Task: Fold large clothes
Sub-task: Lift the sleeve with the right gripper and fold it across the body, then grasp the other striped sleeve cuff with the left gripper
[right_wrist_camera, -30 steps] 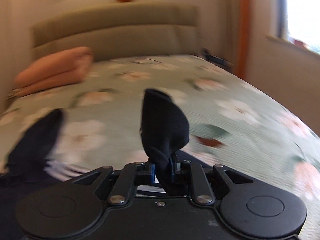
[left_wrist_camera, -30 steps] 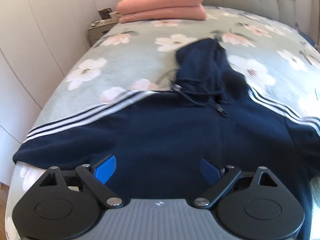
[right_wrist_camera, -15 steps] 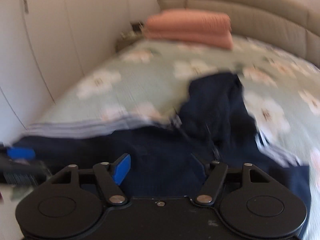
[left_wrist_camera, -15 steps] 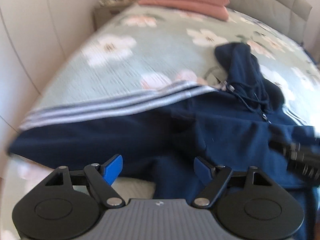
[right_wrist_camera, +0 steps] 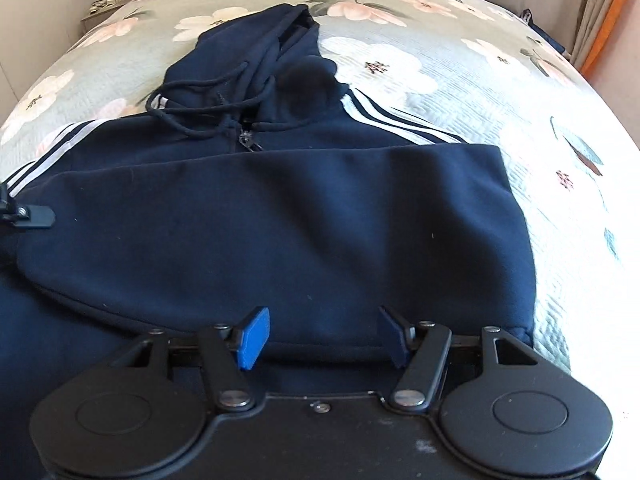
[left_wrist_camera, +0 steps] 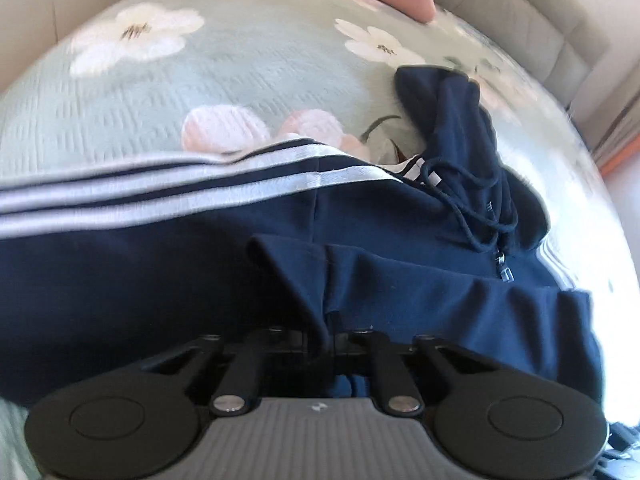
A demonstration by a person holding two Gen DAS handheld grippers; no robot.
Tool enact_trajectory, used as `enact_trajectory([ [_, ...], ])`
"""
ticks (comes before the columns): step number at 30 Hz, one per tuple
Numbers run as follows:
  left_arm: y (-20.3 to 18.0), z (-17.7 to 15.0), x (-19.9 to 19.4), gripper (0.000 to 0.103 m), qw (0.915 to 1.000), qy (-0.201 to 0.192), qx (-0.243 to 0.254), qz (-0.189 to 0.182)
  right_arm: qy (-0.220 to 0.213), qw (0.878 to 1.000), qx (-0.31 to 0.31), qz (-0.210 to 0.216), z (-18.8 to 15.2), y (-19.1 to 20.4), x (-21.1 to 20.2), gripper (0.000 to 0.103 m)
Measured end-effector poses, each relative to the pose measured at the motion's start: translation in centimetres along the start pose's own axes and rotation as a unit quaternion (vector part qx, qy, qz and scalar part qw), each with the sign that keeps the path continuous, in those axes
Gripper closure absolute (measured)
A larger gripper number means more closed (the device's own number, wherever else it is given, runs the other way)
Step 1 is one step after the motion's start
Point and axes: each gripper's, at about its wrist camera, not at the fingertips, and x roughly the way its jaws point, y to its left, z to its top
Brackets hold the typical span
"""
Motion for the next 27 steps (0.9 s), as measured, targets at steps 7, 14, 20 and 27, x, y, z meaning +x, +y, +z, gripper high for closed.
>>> enact_trajectory([
  [7, -1.3, 2.2, -8.0, 0.094, 0.9935, -0.106, 0.011, -0.039, -0.008, 1.0, 0.018, 0.021, 2.9, -0.6, 0.0, 0.029],
  [14, 4.9, 0.1, -2.9, 0.076, 0.99, -0.01, 0.013, 0.14, 0.002, 0.999, -0.005, 0.047, 3.0, 0.2, 0.7, 0.029],
  [20, 4.0, -1.3, -7.8, 0.07, 0.9924, -0.101, 0.015, 0.068, -0.026, 0.999, -0.043, 0.006, 2.4, -0.8, 0.1, 0.039],
  [27, -3.9, -0.3, -1.4, 0.074, 0.9904, -0.057, 0.115, -0.052, -0.067, 0.994, -0.071, 0.053, 5.8, 3.0, 1.7, 0.077],
])
